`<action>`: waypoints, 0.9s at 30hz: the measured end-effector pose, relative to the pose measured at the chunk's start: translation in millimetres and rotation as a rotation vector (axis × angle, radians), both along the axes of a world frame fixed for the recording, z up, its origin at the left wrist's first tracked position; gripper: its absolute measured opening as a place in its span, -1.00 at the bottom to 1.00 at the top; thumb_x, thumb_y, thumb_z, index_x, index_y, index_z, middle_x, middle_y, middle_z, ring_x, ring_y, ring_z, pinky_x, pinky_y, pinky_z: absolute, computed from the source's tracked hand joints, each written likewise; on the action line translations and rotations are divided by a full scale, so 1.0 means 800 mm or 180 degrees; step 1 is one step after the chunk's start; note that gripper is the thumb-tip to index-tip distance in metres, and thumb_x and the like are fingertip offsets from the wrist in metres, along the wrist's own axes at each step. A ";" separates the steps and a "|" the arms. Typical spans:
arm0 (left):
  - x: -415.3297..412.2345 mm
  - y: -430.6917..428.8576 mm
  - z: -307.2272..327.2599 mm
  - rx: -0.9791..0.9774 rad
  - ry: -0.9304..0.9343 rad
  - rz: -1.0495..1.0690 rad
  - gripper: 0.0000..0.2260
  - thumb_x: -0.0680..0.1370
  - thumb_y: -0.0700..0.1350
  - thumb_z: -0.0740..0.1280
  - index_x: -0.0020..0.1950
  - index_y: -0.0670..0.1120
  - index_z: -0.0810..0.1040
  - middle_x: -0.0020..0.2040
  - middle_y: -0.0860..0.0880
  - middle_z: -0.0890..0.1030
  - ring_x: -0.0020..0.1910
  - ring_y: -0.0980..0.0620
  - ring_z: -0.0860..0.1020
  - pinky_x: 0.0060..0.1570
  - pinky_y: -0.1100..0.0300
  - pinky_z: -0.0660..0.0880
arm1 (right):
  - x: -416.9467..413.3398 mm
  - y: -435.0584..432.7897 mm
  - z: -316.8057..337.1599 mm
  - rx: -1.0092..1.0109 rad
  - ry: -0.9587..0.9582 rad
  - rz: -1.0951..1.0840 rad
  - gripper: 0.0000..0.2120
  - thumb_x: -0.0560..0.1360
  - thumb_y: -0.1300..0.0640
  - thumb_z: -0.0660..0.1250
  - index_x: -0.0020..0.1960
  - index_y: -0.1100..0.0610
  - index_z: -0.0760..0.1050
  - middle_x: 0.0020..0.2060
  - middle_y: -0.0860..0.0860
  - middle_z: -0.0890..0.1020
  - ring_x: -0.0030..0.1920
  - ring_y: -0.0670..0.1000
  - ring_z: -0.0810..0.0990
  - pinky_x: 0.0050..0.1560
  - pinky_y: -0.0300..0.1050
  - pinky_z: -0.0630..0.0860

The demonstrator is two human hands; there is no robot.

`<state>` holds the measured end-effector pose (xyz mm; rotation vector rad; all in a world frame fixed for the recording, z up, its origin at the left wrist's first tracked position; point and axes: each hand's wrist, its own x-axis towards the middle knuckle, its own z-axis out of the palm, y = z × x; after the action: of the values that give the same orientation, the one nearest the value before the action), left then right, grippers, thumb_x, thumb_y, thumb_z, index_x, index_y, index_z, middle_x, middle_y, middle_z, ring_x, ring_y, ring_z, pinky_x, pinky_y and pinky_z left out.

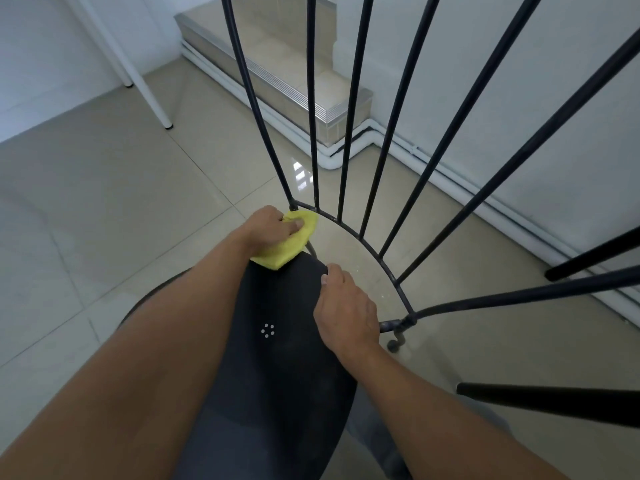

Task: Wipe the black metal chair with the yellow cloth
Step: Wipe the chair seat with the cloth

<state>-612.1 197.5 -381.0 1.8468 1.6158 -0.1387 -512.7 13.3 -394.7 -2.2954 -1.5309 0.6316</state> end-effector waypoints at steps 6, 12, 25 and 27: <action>-0.001 -0.001 0.008 -0.0165 0.0286 -0.0427 -0.66 0.63 0.04 0.18 0.29 -0.15 0.43 0.19 -0.12 0.50 0.06 -0.08 0.47 0.04 0.06 0.39 | 0.000 -0.002 0.001 0.0004 -0.0040 0.0002 -0.72 0.71 0.02 -0.06 0.31 0.04 0.33 0.06 -0.01 0.55 -0.18 0.01 0.44 -0.17 -0.08 0.31; -0.003 0.002 0.002 -0.0152 -0.0094 -0.0029 -0.62 0.56 0.14 0.29 -0.02 -0.20 0.54 -0.11 -0.09 0.55 -0.13 -0.06 0.53 -0.16 0.09 0.47 | 0.000 -0.001 0.002 -0.0037 -0.0055 0.0013 -0.71 0.71 0.02 -0.07 0.31 0.04 0.33 0.06 0.00 0.55 -0.16 0.02 0.46 -0.16 -0.08 0.29; 0.028 -0.021 0.000 0.0263 0.0773 -0.0458 -0.69 0.62 -0.07 0.14 0.23 -0.24 0.47 0.17 -0.18 0.55 0.06 -0.13 0.52 0.02 0.08 0.43 | -0.001 0.001 0.002 -0.0057 -0.0082 0.0032 -0.71 0.71 0.02 -0.06 0.32 0.04 0.33 0.07 -0.01 0.55 -0.19 -0.02 0.42 -0.17 -0.10 0.34; 0.014 -0.007 0.002 -0.0058 0.0427 -0.0373 -0.62 0.62 0.08 0.17 0.17 -0.21 0.51 0.13 -0.16 0.57 0.00 -0.09 0.53 -0.04 0.10 0.39 | 0.000 0.001 0.000 -0.0050 -0.0082 0.0033 -0.70 0.71 0.02 -0.07 0.32 0.04 0.33 0.07 -0.01 0.55 -0.18 -0.02 0.41 -0.17 -0.09 0.33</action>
<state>-601.1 191.9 -379.4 1.9544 1.5891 -0.3340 -512.9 14.0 -394.9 -2.3174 -1.5556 0.6212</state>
